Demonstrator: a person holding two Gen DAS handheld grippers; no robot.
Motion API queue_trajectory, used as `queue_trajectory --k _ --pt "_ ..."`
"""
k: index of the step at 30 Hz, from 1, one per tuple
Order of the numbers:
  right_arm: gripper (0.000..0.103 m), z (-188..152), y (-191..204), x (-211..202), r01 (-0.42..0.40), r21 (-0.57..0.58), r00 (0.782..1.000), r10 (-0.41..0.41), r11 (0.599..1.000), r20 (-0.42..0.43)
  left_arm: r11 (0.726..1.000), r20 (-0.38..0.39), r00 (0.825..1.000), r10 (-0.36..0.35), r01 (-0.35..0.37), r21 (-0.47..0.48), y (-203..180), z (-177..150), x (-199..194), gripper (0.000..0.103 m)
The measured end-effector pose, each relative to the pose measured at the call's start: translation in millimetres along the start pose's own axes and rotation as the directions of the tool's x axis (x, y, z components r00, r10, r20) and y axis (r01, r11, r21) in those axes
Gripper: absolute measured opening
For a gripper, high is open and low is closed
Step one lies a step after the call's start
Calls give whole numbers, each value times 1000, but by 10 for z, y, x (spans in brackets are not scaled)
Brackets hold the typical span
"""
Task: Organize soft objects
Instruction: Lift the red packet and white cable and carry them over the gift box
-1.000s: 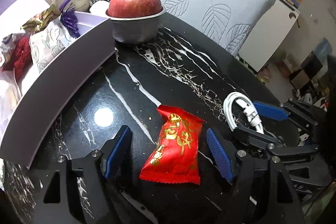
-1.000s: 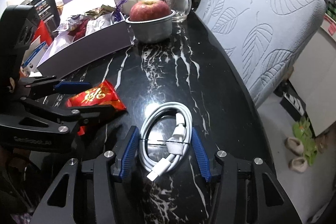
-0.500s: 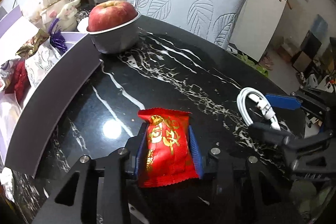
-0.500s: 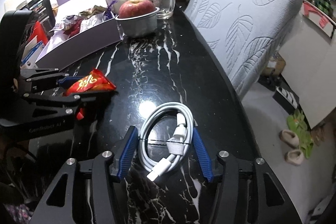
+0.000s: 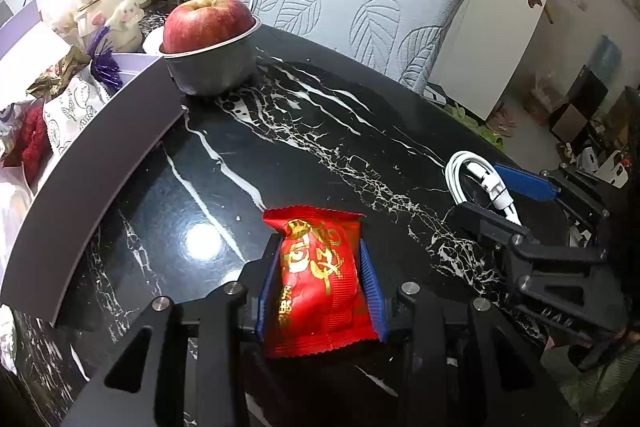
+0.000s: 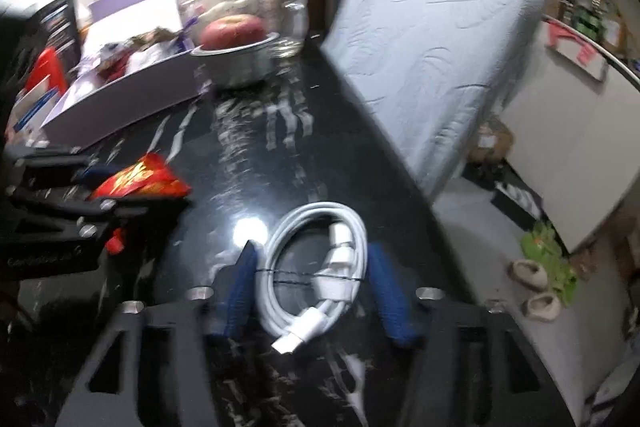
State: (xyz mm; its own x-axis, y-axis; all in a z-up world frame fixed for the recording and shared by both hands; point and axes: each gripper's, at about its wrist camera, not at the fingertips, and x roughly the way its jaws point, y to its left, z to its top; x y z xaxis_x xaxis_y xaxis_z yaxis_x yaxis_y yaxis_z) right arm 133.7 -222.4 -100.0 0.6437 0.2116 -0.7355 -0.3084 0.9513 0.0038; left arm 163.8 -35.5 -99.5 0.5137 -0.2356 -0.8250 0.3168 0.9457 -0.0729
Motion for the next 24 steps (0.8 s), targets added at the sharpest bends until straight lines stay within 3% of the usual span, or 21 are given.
queue_trajectory --k 11,24 --pt "52 -11 -124 -86 -68 67 998 68 995 4 1000 8 1000 -2 2 -12 1 -18 -56 37" --pt "52 -64 -153 -286 -109 104 994 107 989 22 999 55 998 -14 12 40 -249 -68 -301 37"
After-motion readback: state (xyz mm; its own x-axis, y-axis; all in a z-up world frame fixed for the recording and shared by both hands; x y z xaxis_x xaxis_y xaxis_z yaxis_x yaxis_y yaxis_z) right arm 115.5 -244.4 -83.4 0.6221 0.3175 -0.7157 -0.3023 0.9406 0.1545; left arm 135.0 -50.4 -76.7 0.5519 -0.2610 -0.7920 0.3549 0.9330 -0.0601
